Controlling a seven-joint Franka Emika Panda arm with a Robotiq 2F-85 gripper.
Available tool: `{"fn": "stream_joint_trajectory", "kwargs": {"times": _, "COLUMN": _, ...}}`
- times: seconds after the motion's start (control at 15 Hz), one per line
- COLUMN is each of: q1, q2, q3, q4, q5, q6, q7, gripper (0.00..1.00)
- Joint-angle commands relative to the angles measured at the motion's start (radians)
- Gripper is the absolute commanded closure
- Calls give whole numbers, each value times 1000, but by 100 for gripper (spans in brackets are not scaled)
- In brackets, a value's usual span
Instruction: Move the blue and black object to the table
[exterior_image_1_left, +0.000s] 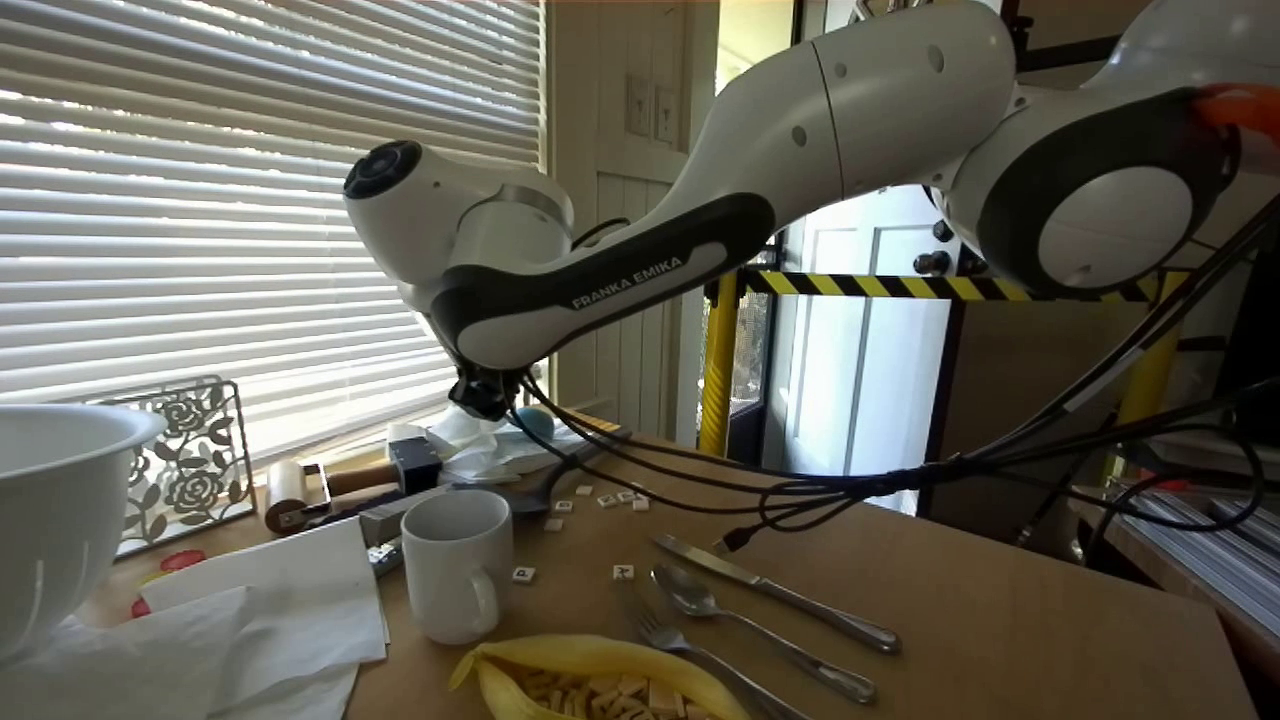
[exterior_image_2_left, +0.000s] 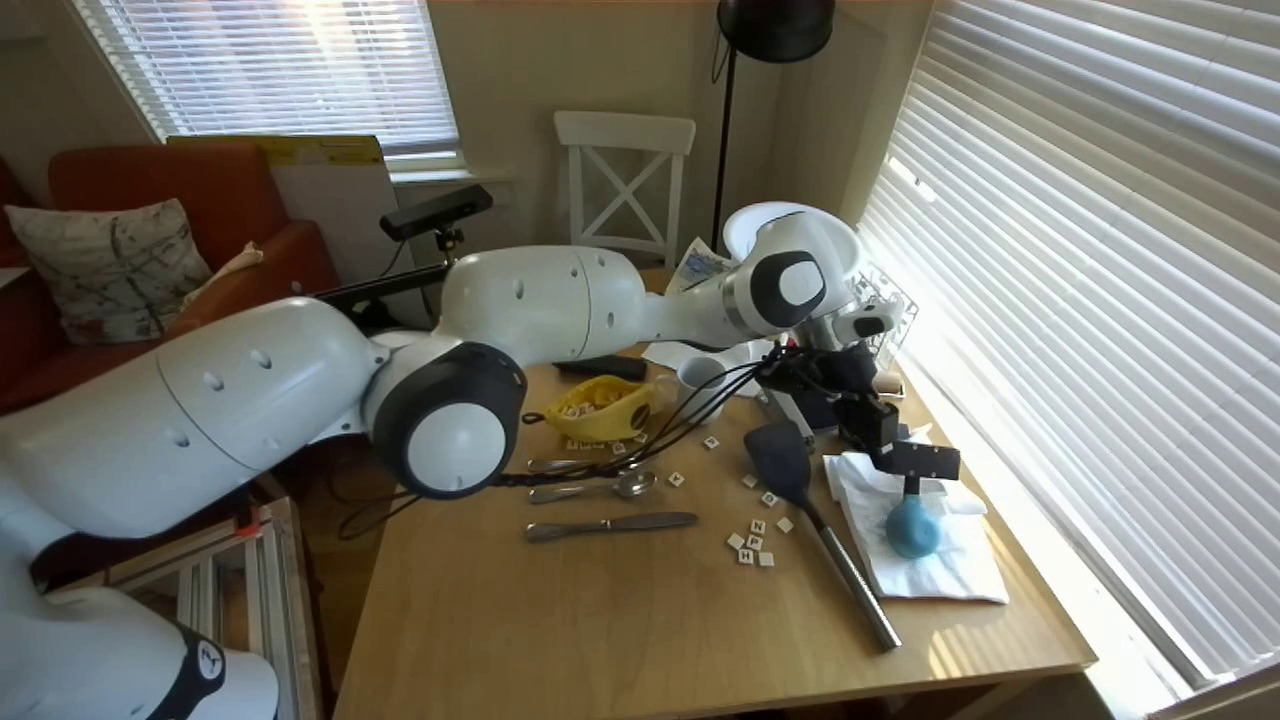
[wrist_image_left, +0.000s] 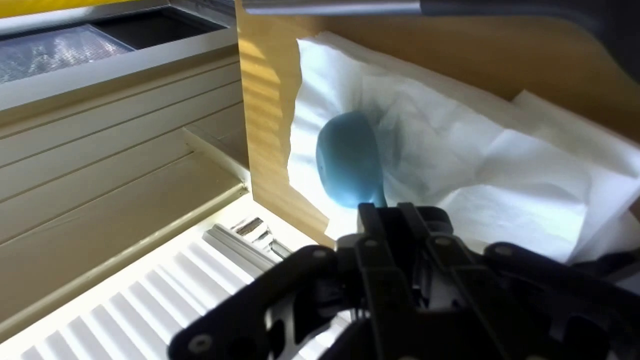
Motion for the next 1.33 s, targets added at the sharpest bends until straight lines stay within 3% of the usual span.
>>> {"fn": "stream_joint_trajectory", "kwargs": {"times": 0.0, "q1": 2, "q2": -10, "q3": -11, "q4": 25, "q5": -4, "q6": 29, "q7": 67, "gripper": 97}}
{"fn": "stream_joint_trajectory", "kwargs": {"times": 0.07, "q1": -24, "q2": 66, "q3": -15, "q4": 173, "q5": 3, "q6": -29, "q7": 61, "gripper": 97}}
{"fn": "stream_joint_trajectory", "kwargs": {"times": 0.13, "q1": -20, "q2": 60, "q3": -26, "q4": 171, "q5": -6, "q6": -26, "q7": 80, "gripper": 97}}
{"fn": "stream_joint_trajectory", "kwargs": {"times": 0.2, "q1": 4, "q2": -8, "q3": -37, "q4": 56, "q5": -12, "q6": 20, "q7": 115, "gripper": 97}}
{"fn": "stream_joint_trajectory", "kwargs": {"times": 0.33, "q1": 6, "q2": -20, "q3": -28, "q4": 65, "q5": 9, "q6": -19, "q7": 136, "gripper": 97}}
{"fn": "stream_joint_trajectory", "kwargs": {"times": 0.93, "q1": 97, "q2": -110, "q3": 26, "q4": 66, "q5": 65, "q6": -506, "q7": 418, "gripper": 97}}
{"fn": "stream_joint_trajectory", "kwargs": {"times": 1.27, "q1": 105, "q2": -127, "q3": 88, "q4": 67, "q5": 129, "q6": -742, "q7": 614, "gripper": 97}}
